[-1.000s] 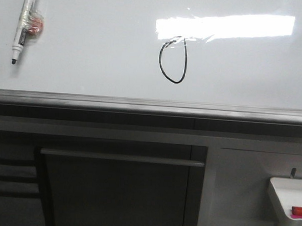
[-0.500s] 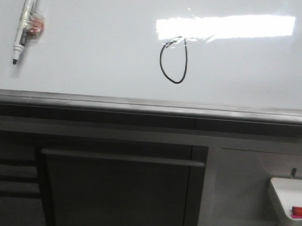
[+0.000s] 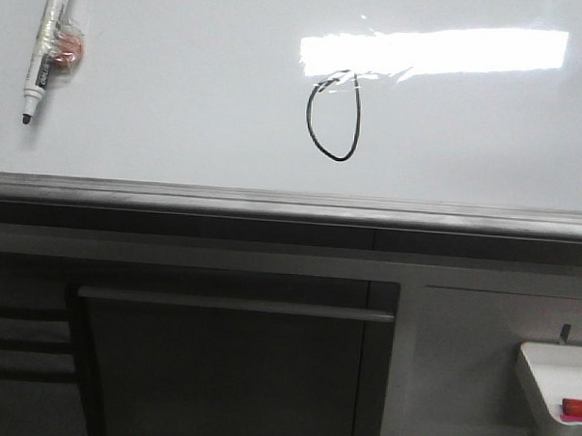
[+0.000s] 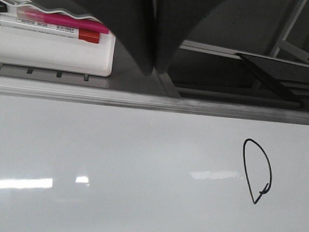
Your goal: Write number 0 on whiteboard
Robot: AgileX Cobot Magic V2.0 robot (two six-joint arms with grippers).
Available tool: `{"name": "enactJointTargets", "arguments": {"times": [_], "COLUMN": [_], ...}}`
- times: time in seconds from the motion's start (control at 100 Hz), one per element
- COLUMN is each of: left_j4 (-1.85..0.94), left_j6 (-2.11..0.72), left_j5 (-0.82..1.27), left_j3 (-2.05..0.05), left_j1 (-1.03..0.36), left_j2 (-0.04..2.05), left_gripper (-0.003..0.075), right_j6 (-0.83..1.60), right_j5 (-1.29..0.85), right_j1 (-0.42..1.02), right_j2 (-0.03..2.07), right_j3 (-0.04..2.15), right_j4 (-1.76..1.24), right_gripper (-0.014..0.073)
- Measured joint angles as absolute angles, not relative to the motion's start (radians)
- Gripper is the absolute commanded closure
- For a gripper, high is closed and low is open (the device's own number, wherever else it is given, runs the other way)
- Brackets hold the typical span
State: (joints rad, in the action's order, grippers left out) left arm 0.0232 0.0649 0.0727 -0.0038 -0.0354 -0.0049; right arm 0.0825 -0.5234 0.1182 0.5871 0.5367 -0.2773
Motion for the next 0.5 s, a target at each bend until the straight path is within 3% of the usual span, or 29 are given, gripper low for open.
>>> {"name": "enactJointTargets", "arguments": {"times": [0.5], "left_j4": [0.023], "left_j6": [0.082], "left_j5": [0.074], "left_j3": [-0.004], "left_j1": [-0.035], "left_j2": [-0.005], "left_gripper": [0.0741], "right_j6": [0.082], "right_j5": [-0.523], "right_j1": [0.118], "right_j2": [0.587], "right_j3": [0.537], "right_j4": [-0.277], "right_gripper": [0.0666]}}
